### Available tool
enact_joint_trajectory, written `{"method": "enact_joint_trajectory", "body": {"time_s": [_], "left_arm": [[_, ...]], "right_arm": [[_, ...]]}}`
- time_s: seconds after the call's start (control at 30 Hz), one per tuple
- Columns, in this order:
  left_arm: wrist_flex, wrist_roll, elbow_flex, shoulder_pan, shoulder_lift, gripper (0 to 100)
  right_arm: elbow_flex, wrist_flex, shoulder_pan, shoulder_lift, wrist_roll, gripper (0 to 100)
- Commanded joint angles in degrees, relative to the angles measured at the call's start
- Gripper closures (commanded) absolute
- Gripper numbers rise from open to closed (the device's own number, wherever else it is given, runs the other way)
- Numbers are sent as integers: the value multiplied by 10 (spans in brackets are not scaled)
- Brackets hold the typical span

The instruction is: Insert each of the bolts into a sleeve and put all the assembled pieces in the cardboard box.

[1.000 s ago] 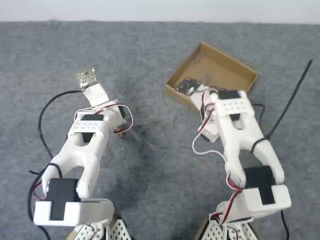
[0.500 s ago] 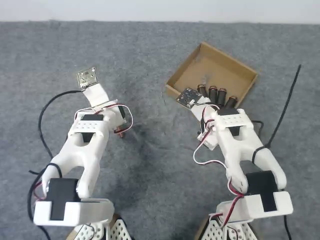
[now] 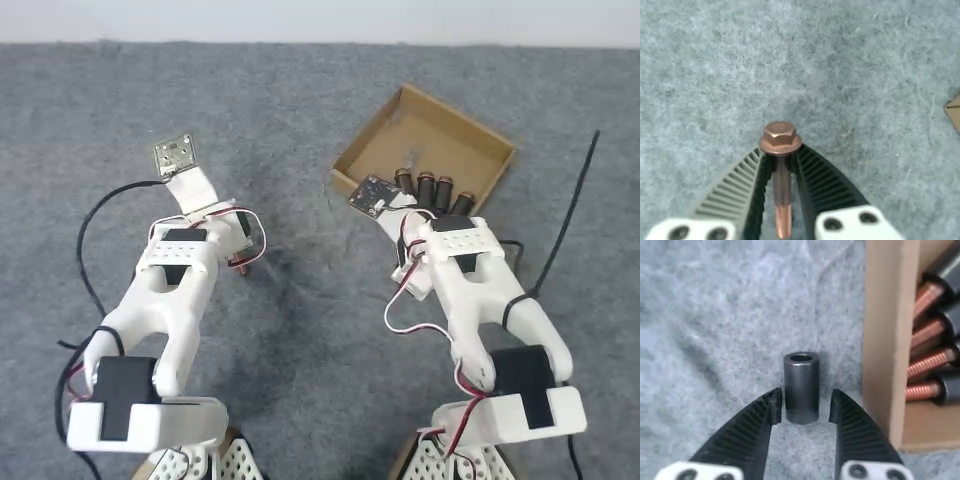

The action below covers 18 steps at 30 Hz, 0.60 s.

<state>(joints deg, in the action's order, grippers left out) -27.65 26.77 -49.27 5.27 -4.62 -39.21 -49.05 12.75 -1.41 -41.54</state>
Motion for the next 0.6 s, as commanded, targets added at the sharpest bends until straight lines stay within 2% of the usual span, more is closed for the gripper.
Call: {"method": "enact_joint_trajectory", "body": {"time_s": [0.0,0.13,0.37,0.57], "left_arm": [[16,-9,5,4,-37,988],[16,-9,5,4,-37,988],[16,-9,5,4,-37,988],[16,-9,5,4,-38,988]], "right_arm": [[16,2,5,-29,1,911],[20,3,6,-15,1,987],[55,-21,1,37,-24,916],[58,-27,5,38,-27,936]]}}
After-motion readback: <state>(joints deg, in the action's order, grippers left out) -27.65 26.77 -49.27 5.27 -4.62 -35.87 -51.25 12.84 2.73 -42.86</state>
